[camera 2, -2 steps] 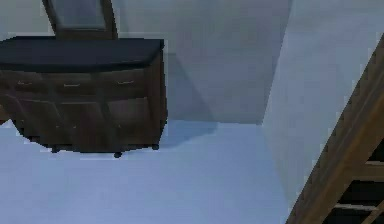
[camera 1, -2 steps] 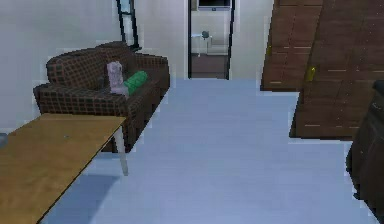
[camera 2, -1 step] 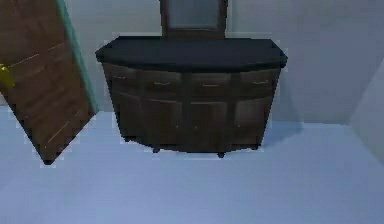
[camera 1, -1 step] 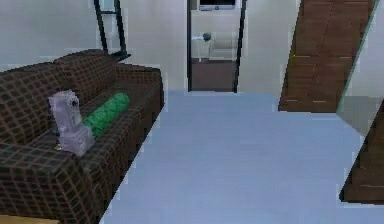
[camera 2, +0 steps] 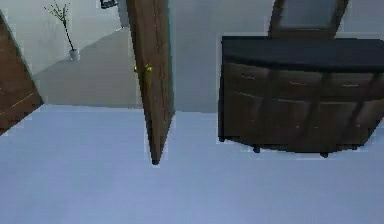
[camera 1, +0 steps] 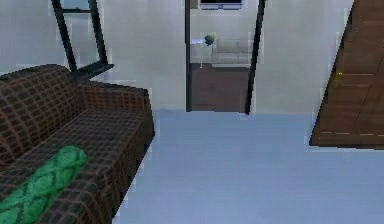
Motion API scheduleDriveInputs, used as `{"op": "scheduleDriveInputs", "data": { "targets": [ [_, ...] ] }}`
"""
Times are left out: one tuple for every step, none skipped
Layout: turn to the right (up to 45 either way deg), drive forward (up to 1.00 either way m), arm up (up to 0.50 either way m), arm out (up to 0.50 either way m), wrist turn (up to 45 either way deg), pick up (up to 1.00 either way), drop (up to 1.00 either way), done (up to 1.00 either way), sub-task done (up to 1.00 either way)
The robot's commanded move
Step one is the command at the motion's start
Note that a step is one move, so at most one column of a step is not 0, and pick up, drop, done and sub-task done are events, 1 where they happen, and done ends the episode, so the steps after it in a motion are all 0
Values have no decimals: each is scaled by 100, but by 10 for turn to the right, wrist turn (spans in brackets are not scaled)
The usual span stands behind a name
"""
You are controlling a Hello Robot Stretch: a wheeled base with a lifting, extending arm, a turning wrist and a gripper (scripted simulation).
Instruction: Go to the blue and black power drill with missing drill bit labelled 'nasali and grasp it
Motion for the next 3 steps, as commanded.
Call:
{"op": "scheduleDriveInputs", "data": {
  "targets": [
    [-150, 0, 0, 0, 0, 0, 0, 0, 0],
    [0, 20, 0, 0, 0, 0, 0, 0, 0],
    [-450, 0, 0, 0, 0, 0, 0, 0, 0]
  ]
}}
